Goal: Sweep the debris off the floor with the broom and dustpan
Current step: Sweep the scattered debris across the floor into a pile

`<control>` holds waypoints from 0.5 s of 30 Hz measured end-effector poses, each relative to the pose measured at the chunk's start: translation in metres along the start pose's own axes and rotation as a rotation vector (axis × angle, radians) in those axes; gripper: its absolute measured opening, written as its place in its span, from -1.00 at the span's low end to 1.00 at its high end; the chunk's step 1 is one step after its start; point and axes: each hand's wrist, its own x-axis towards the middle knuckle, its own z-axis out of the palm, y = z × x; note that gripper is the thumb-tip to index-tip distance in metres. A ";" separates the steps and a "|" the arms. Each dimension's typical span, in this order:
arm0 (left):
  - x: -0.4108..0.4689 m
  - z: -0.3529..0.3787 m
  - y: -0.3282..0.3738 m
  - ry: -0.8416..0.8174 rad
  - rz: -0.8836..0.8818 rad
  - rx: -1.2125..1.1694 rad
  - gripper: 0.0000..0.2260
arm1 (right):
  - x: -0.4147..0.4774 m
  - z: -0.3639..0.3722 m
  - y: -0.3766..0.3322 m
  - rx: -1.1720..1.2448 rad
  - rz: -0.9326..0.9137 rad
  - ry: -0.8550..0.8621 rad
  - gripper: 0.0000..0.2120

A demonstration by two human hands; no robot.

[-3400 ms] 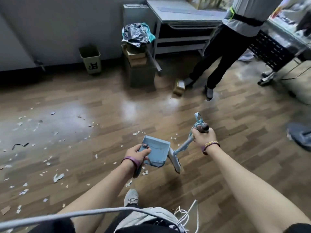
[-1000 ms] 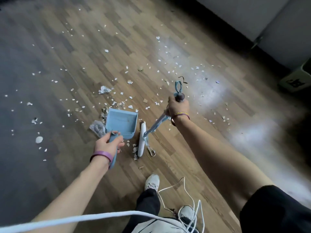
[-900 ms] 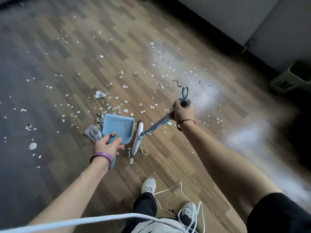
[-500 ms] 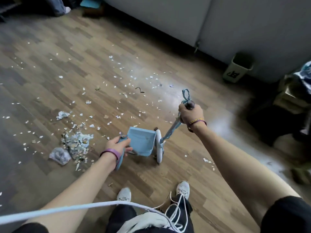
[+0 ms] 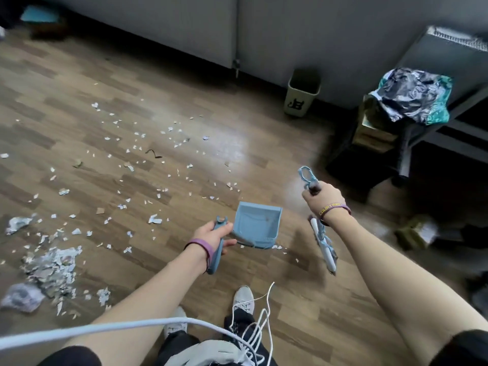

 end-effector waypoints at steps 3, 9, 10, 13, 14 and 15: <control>0.014 0.014 0.002 -0.032 0.009 0.043 -0.95 | 0.017 0.012 0.020 -0.062 0.060 -0.001 -0.81; 0.040 -0.014 0.001 -0.025 0.003 0.037 -0.94 | 0.021 0.059 0.014 -0.171 0.061 -0.100 -0.79; 0.044 -0.026 0.001 -0.014 -0.001 0.032 -0.93 | 0.018 0.071 0.003 -0.177 0.046 -0.129 -0.77; 0.055 -0.070 0.002 0.025 -0.002 0.009 -0.94 | 0.006 0.115 -0.042 -0.235 -0.063 -0.256 -0.80; 0.058 -0.087 0.004 0.042 -0.001 -0.004 -0.94 | 0.001 0.132 -0.059 -0.259 -0.103 -0.299 -0.80; 0.061 -0.106 0.005 0.058 0.003 -0.019 -0.94 | -0.006 0.150 -0.077 -0.275 -0.130 -0.336 -0.79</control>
